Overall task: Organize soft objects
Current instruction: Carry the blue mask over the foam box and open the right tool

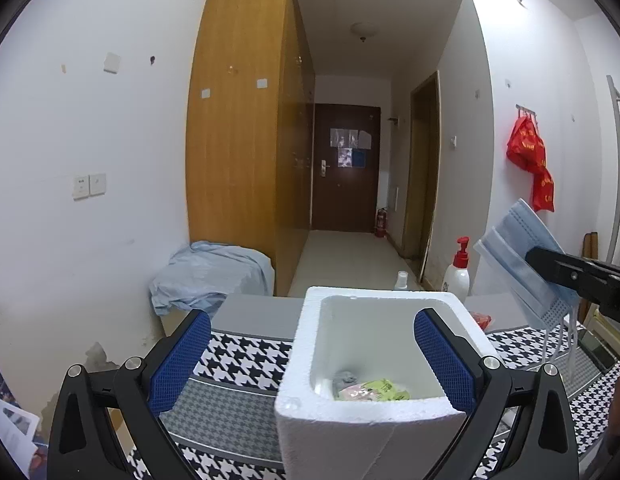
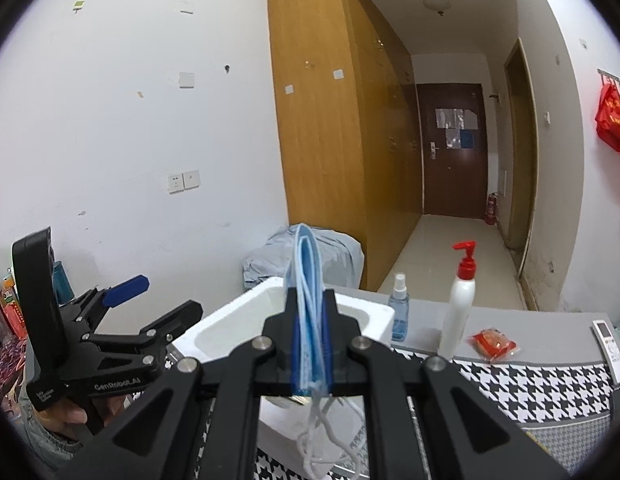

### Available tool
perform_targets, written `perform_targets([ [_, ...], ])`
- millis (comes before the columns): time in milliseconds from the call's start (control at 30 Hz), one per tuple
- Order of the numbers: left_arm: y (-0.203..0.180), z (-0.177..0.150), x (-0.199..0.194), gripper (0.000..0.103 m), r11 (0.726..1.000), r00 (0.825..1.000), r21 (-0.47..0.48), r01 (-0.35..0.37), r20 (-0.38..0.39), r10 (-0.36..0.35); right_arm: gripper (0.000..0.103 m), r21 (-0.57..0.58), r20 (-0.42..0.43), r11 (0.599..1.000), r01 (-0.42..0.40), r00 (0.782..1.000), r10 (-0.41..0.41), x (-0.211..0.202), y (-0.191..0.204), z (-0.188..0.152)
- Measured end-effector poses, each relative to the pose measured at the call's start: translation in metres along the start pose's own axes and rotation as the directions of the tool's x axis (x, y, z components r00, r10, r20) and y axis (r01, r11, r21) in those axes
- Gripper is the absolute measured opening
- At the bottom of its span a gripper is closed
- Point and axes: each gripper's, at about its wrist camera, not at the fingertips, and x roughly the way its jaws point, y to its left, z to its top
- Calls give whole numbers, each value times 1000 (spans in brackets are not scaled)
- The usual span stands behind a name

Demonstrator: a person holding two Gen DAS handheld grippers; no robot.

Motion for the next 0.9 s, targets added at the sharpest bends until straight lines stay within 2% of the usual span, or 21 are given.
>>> perform_targets([
  [500,16,-4,-11,102,1000,1000,-15,-20,-9,20,12,-28,4,998,-61,998,61,17,21,15],
  [900,27,-8,-23,102,999,999,-21,-46,-3,46,12,-30,-40,998,-62,997,60,41,27,12],
])
